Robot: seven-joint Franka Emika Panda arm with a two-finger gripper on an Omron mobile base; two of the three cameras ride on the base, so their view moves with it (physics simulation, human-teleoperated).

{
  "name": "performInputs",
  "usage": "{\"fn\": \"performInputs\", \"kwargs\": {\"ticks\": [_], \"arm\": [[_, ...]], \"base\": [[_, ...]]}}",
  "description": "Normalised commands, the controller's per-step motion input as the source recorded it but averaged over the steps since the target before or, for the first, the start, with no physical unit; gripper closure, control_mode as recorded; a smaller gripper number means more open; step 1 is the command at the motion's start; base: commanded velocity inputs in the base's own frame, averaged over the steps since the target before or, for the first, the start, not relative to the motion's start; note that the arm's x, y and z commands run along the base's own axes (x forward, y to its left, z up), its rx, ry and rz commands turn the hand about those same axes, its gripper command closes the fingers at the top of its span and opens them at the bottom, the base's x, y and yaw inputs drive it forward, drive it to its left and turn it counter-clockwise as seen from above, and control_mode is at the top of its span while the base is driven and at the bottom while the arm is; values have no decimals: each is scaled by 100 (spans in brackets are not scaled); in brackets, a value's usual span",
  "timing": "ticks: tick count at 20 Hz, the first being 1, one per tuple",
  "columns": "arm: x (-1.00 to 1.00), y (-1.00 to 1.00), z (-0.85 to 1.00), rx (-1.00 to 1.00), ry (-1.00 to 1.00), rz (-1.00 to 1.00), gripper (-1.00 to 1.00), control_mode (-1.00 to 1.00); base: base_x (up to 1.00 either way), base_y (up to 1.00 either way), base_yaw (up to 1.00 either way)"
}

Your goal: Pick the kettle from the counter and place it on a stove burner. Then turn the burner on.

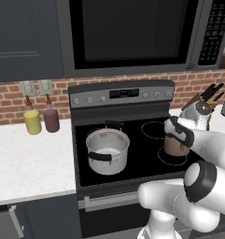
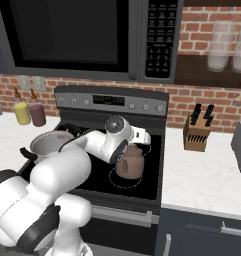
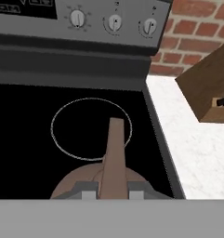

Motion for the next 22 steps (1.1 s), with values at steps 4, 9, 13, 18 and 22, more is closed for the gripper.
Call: {"fn": "performInputs", "kwargs": {"ticks": [4, 9, 13, 18, 22], "arm": [[4, 0, 0, 3, -16, 0, 100, -100], [13, 0, 0, 0, -18, -1, 100, -100], [10, 0, -1, 0, -10, 0, 100, -100], [7, 0, -28, 1, -2, 0, 100, -100], [0, 6, -67, 0, 0, 0, 100, -100]], "base": [[0, 0, 0], [0, 0, 0], [0, 0, 0], [0, 0, 0], [0, 0, 0]]}}
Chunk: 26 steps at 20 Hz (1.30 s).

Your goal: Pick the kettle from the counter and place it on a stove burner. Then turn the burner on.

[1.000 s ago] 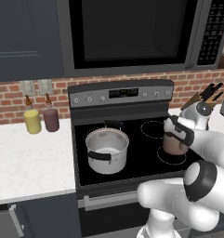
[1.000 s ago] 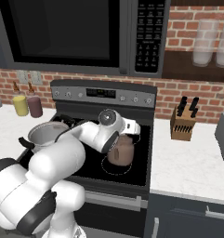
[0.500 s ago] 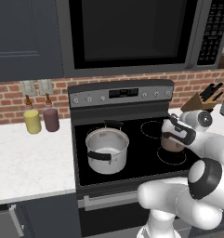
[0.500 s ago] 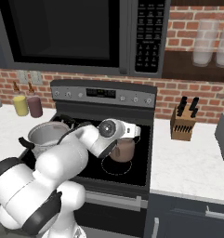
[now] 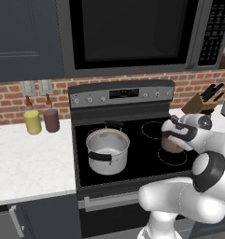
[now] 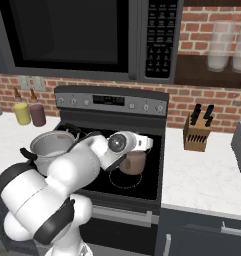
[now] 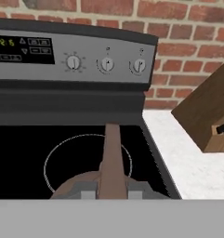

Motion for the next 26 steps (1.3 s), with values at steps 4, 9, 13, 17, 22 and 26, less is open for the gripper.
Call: {"fn": "performInputs", "kwargs": {"ticks": [4, 9, 13, 17, 22, 26], "arm": [[0, 11, -80, 0, 0, 0, 100, -100], [-11, 8, -41, 1, 0, 0, 100, -100], [-24, 1, -11, 0, 0, 0, 100, -100], [-40, 3, -19, 0, 0, 0, 100, -100], [-14, 5, -12, 0, 0, 0, 100, -100], [-1, 14, -14, 0, 0, 0, 100, -100]], "base": [[0, 0, 0], [0, 0, 0], [0, 0, 0], [0, 0, 0], [0, 0, 0], [0, 0, 0]]}}
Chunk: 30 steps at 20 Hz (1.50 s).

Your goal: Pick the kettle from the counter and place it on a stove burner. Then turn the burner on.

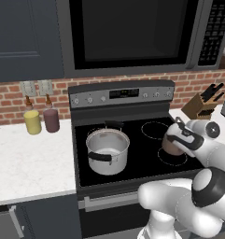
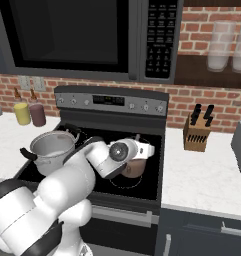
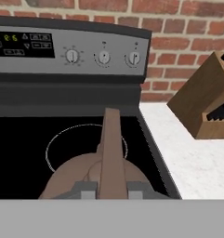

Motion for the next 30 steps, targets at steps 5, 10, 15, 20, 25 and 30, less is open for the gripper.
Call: {"fn": "performInputs", "kwargs": {"ticks": [5, 10, 15, 20, 25, 30], "arm": [[0, 3, 0, 0, 0, 0, 100, -100], [1, 14, 0, 0, 1, 0, 100, -100], [0, 0, 0, 0, 0, 0, 100, -100], [-13, 1, 0, 0, 0, 0, 100, -100], [-3, 2, 0, 0, 0, 0, 100, -100], [0, 19, 2, 0, 0, 0, 100, -100]], "base": [[0, 0, 0], [0, 0, 0], [0, 0, 0], [0, 0, 0], [0, 0, 0], [0, 0, 0]]}}
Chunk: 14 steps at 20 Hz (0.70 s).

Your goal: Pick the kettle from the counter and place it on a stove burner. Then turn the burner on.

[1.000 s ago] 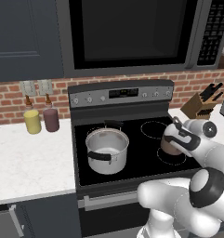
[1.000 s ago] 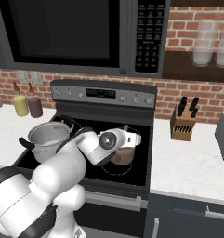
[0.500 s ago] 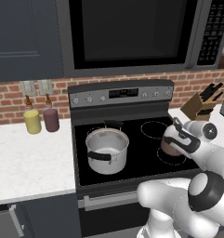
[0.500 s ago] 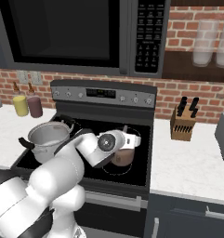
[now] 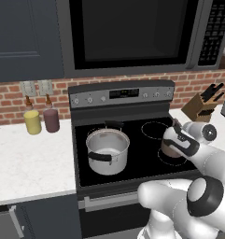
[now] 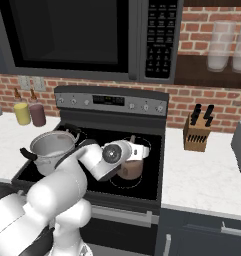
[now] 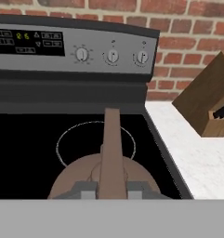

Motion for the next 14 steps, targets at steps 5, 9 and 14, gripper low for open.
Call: {"fn": "performInputs", "kwargs": {"ticks": [5, 9, 14], "arm": [[0, 14, 3, 0, 1, 0, 100, -100], [0, 0, -6, 0, 8, 0, 100, -100], [0, 0, -7, 0, 11, 0, -100, -100]], "base": [[0, 0, 0], [0, 0, 0], [0, 0, 0]]}}
